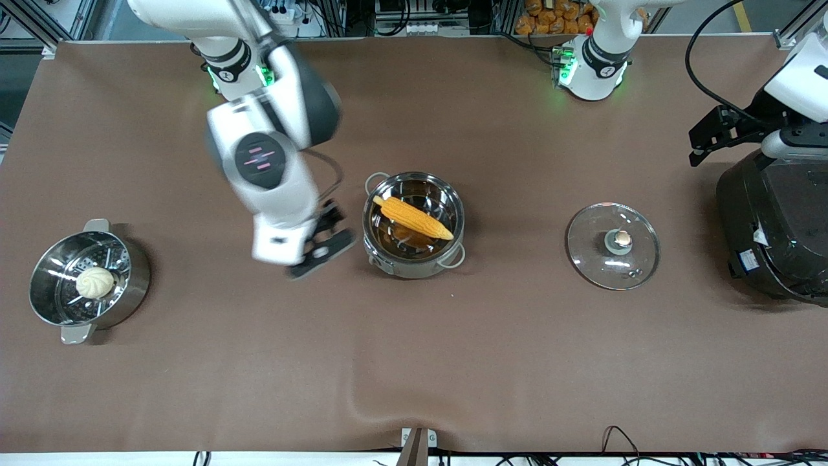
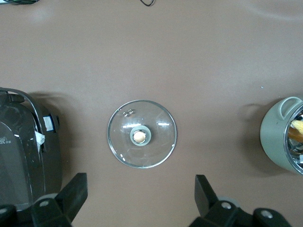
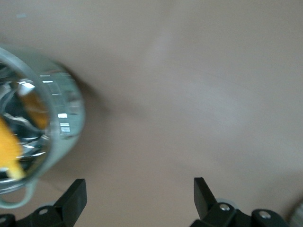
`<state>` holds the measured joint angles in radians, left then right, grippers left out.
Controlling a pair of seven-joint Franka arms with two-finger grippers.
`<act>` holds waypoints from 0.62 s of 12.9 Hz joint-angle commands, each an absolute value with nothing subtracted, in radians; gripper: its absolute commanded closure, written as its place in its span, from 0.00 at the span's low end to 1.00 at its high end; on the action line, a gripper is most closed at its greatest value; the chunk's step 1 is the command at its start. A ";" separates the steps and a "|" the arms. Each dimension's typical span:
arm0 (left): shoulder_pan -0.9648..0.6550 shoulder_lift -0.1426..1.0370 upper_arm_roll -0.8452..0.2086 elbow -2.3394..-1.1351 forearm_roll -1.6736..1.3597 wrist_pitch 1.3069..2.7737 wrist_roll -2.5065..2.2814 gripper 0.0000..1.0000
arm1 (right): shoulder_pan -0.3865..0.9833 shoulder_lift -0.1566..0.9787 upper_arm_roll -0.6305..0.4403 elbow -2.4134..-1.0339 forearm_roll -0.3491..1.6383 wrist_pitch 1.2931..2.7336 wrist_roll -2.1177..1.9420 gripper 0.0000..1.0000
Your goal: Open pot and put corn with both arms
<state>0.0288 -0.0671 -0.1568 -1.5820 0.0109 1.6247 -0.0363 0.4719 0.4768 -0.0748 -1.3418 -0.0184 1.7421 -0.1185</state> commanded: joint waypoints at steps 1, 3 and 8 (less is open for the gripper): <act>0.058 -0.043 -0.160 -1.530 0.020 1.597 -0.023 0.00 | 0.306 0.401 -0.055 -1.362 -0.005 1.672 -0.092 0.00; -0.165 0.029 0.052 -1.448 0.006 1.534 -0.046 0.00 | 0.208 0.346 -0.054 -1.380 0.003 1.657 -0.113 0.00; -0.069 0.086 -0.067 -1.440 0.032 1.531 -0.074 0.00 | 0.066 0.120 -0.057 -1.563 -0.009 1.632 -0.107 0.00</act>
